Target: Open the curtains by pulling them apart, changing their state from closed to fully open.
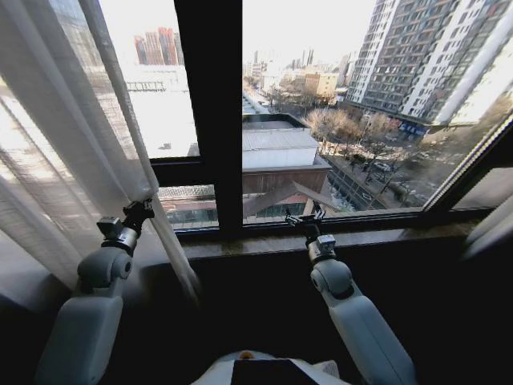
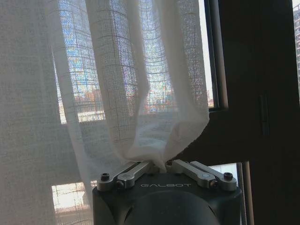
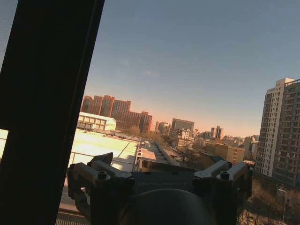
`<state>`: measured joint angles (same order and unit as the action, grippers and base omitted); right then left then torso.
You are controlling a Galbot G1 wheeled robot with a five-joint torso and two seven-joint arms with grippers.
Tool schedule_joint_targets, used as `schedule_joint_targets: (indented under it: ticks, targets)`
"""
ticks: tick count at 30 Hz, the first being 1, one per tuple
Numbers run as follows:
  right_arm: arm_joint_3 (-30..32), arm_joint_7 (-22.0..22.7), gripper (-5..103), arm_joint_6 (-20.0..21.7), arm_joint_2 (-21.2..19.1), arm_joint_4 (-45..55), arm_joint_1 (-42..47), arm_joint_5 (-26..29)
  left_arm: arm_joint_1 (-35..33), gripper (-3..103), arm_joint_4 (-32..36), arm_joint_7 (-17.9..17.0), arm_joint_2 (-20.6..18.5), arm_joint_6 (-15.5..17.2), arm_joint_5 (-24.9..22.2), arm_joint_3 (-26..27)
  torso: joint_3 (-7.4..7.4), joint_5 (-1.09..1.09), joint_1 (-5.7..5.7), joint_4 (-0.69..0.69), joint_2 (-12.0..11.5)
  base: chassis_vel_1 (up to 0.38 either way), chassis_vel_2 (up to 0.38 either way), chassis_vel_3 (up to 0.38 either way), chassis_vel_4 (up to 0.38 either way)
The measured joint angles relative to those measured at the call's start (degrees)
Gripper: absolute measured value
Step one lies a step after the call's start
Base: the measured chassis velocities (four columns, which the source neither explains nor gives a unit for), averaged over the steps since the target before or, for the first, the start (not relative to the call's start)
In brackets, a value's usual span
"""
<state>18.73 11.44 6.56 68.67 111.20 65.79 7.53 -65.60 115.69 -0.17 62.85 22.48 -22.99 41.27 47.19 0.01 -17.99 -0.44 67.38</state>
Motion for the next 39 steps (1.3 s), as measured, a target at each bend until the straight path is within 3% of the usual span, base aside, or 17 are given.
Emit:
schedule_joint_targets:
  ticks: [18, 39]
  targets:
    - [-1.46, -0.02, 100, -0.17, 0.14, -0.2, -0.19, -1.05, -1.74, 0, 0.84, -0.01, 0.34, -0.17, 0.21, 0.97, 0.0, 0.01, 0.01, -0.01, 0.0, 0.065, 0.064, -0.064, -0.067]
    - [-1.96, 0.01, 100, -0.15, 0.16, 0.42, 0.04, -1.52, -4.5, 0, 3.24, 0.1, 1.18, -0.57, 0.29, 3.64, 0.0, 0.01, 0.01, 0.0, 0.0, 0.308, 0.307, -0.312, -0.306]
